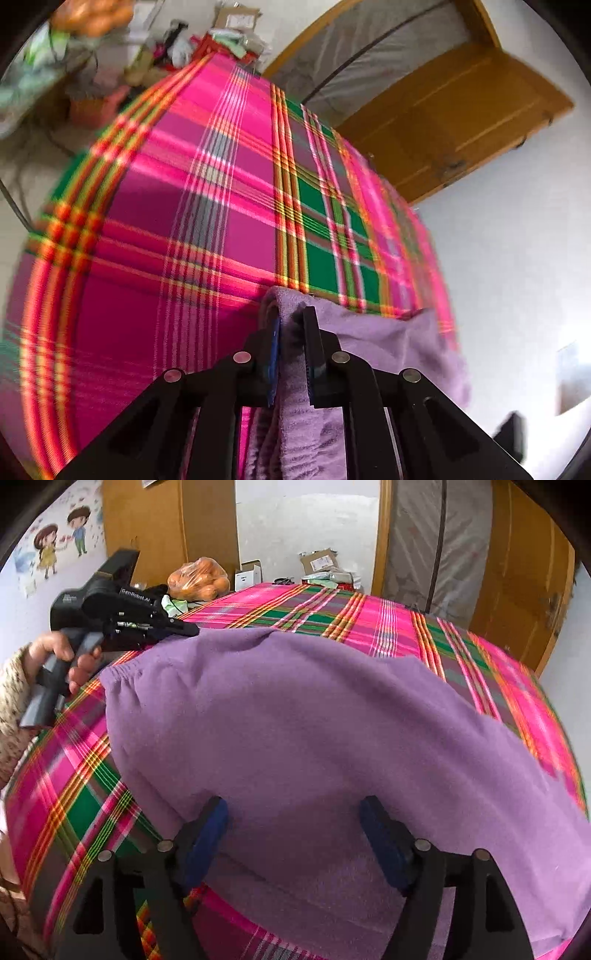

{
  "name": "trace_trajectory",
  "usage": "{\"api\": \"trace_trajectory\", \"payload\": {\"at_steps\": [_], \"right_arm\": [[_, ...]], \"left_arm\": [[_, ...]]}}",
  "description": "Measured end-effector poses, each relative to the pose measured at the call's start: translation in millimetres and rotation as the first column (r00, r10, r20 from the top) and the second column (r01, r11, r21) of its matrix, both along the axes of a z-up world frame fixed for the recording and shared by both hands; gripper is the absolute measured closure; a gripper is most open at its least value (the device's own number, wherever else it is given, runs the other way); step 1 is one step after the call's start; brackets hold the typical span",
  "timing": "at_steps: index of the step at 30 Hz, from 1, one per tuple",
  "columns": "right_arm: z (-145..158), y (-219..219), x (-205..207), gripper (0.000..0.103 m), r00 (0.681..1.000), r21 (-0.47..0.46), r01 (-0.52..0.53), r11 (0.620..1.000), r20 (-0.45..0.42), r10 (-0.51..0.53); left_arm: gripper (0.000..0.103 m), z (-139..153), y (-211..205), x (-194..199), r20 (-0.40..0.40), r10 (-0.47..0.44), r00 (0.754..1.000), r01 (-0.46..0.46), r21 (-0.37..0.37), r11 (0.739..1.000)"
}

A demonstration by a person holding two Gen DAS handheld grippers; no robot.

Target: Fold clothes

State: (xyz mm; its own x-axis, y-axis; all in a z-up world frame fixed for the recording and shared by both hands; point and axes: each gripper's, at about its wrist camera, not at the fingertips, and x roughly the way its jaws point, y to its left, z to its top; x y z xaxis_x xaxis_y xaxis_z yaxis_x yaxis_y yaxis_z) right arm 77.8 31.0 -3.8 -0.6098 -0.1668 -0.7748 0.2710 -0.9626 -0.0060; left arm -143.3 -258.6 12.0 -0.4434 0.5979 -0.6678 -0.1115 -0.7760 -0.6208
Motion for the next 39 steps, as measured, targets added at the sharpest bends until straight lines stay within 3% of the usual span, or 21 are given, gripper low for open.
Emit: {"api": "trace_trajectory", "payload": {"at_steps": [3,7,13,18,21,24,25,27,29,33,39], "right_arm": [[9,-7,0,0.037,0.999,-0.038,-0.013,0.999,-0.039,0.012],[20,-39,-7,0.037,0.987,-0.070,-0.138,0.988,-0.088,0.131],[23,-108,-17,0.037,0.943,-0.052,-0.319,0.946,-0.118,0.311],[7,-163,-23,0.037,0.910,0.029,-0.411,0.911,-0.053,0.412],[-3,-181,-27,0.038,0.912,0.131,-0.399,0.907,-0.045,0.408],[-4,-182,-32,0.040,0.916,0.153,-0.387,0.909,-0.055,0.398],[-4,-182,-33,0.045,0.919,0.161,-0.377,0.912,-0.061,0.391],[-4,-182,-35,0.075,0.916,0.159,-0.383,0.910,-0.061,0.397],[-3,-181,-32,0.090,0.914,0.169,-0.383,0.908,-0.076,0.399],[7,-173,-25,0.094,0.914,0.147,-0.367,0.919,-0.127,0.385],[28,-155,-8,0.095,0.901,0.077,-0.383,0.921,-0.190,0.391]], "left_arm": [[0.091,4,-9,2,0.005,0.051,0.999,-0.050,-0.035,0.998],[0.094,8,-18,3,0.043,0.089,0.995,-0.088,-0.035,0.996],[0.084,8,-44,26,0.084,0.097,0.992,-0.092,-0.063,0.994],[0.080,-4,-52,36,0.146,0.101,0.984,-0.101,-0.013,0.995],[0.079,-10,-57,38,0.176,0.115,0.978,-0.122,0.031,0.992],[0.073,-9,-58,39,0.179,0.100,0.979,-0.113,0.060,0.992],[0.063,-8,-58,40,0.180,0.095,0.979,-0.110,0.070,0.992],[0.050,-8,-59,39,0.188,0.092,0.978,-0.113,0.104,0.988],[0.044,-7,-56,38,0.189,0.090,0.978,-0.113,0.116,0.987],[0.042,-5,-49,36,0.184,0.071,0.980,-0.092,0.107,0.990],[0.033,-16,-39,32,0.248,0.025,0.968,-0.090,0.255,0.963]]}}
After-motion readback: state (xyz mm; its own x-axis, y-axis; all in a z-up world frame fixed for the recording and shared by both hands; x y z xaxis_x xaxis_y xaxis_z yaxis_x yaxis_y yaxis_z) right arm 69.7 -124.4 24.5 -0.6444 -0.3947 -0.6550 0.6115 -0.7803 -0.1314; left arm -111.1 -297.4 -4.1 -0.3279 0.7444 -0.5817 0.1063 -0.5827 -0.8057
